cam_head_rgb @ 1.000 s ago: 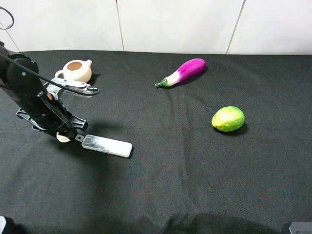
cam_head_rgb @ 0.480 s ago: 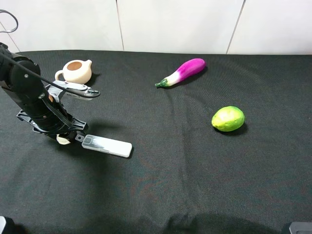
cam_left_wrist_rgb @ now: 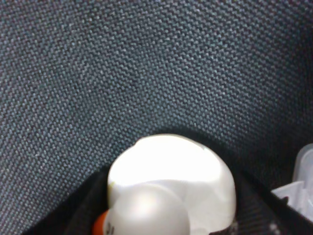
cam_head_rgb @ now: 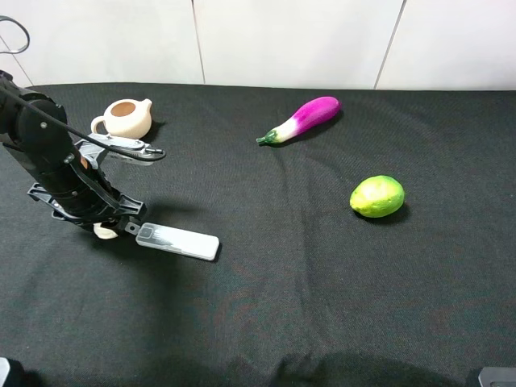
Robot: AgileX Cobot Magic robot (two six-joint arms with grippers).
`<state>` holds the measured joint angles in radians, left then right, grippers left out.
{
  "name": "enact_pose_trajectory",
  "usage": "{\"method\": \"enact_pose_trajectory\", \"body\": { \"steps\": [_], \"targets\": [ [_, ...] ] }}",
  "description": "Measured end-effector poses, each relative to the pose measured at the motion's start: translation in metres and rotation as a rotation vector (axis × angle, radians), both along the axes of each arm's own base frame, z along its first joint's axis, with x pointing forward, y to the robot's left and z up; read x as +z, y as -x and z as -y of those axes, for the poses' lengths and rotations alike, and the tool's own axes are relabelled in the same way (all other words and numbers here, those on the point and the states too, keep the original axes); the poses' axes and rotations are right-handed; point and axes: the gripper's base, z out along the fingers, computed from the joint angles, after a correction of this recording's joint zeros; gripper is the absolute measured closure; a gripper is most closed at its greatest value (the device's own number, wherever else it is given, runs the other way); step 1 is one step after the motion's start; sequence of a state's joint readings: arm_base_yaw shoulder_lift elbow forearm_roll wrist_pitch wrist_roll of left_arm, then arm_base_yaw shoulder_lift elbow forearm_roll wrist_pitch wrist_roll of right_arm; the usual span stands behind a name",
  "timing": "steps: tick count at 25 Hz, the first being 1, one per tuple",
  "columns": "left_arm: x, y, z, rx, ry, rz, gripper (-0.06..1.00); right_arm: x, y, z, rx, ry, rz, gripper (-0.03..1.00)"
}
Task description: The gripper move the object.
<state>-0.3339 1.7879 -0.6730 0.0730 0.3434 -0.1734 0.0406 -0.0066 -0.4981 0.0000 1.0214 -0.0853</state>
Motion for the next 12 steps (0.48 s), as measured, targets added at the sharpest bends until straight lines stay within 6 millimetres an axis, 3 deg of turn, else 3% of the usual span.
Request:
{"method": "enact_pose_trajectory", "body": {
  "steps": [6, 12],
  "targets": [
    [-0.0001, 0.0007, -0.0002, 0.002, -0.002, -0.008, 0.21, 0.0, 0.0, 0.0, 0.0, 0.0, 0.0, 0.27],
    [-0.0001, 0.0022, -0.0008, 0.01, -0.008, -0.024, 0.18, 0.0, 0.0, 0.0, 0.0, 0.0, 0.0, 0.27]
  ]
}}
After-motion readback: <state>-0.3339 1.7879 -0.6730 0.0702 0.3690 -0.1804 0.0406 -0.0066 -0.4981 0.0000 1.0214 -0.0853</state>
